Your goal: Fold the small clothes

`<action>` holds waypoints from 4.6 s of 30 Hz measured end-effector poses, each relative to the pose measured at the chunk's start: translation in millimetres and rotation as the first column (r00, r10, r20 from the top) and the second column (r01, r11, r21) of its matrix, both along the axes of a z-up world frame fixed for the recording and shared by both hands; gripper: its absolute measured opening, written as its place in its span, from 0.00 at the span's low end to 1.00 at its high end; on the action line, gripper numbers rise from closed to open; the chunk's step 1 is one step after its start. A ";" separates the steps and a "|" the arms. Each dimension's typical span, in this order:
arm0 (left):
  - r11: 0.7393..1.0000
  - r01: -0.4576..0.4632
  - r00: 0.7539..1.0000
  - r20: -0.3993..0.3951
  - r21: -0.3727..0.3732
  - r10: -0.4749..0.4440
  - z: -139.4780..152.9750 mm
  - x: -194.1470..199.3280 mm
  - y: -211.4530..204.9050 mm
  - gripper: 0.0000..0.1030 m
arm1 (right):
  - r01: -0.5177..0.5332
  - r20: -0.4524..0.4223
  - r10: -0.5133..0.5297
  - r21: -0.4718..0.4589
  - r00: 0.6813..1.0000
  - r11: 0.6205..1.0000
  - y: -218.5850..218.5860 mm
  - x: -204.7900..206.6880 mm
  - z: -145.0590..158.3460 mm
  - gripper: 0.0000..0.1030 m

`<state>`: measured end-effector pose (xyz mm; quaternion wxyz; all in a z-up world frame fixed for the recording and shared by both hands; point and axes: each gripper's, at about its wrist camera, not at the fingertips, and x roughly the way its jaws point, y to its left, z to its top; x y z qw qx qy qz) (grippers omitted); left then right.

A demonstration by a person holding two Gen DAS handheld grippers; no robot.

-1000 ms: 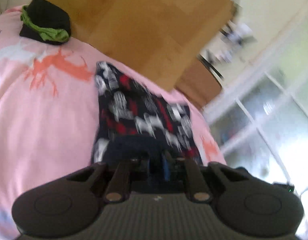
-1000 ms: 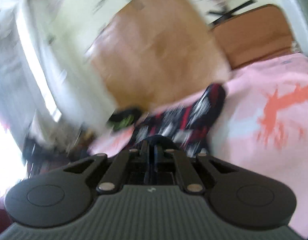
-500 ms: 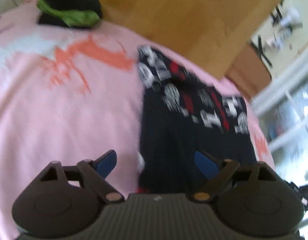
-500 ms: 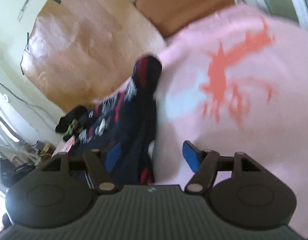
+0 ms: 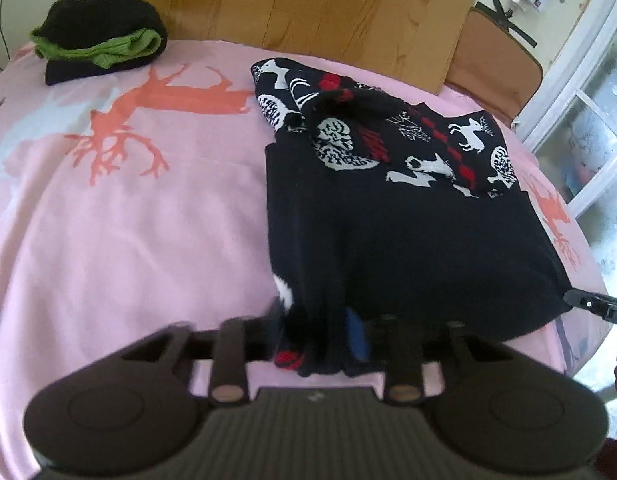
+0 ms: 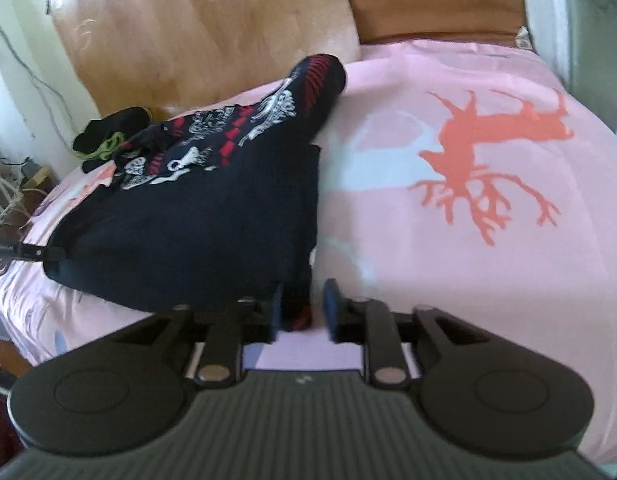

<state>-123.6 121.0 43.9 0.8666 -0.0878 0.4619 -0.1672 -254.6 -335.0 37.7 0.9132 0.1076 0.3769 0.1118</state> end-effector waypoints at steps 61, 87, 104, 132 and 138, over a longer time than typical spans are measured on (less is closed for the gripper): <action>0.999 0.000 0.935 0.354 -0.052 0.018 78.5 -37.2 9.9 0.84 | -0.112 0.286 0.076 0.111 0.955 0.987 -6.6 -40.1 66.5 0.65; 0.981 -0.175 0.984 0.006 -0.079 0.176 27.8 -0.7 32.2 0.36 | 0.069 0.081 -0.094 0.267 0.992 0.961 -43.0 -16.6 13.0 0.36; 0.999 0.014 0.992 0.127 0.034 -0.018 36.4 4.9 -37.9 0.43 | -0.096 0.135 0.051 0.358 0.990 0.929 -9.1 9.4 17.8 0.58; 0.933 0.043 0.972 0.230 -0.356 0.043 39.5 16.0 2.9 0.50 | -0.393 0.220 0.365 0.101 0.905 0.914 132.8 50.2 79.3 0.29; 0.894 -0.180 0.922 0.247 -0.411 0.299 47.1 -15.2 85.3 0.60 | -0.658 0.070 0.668 -0.122 0.741 0.743 269.7 88.0 31.7 0.23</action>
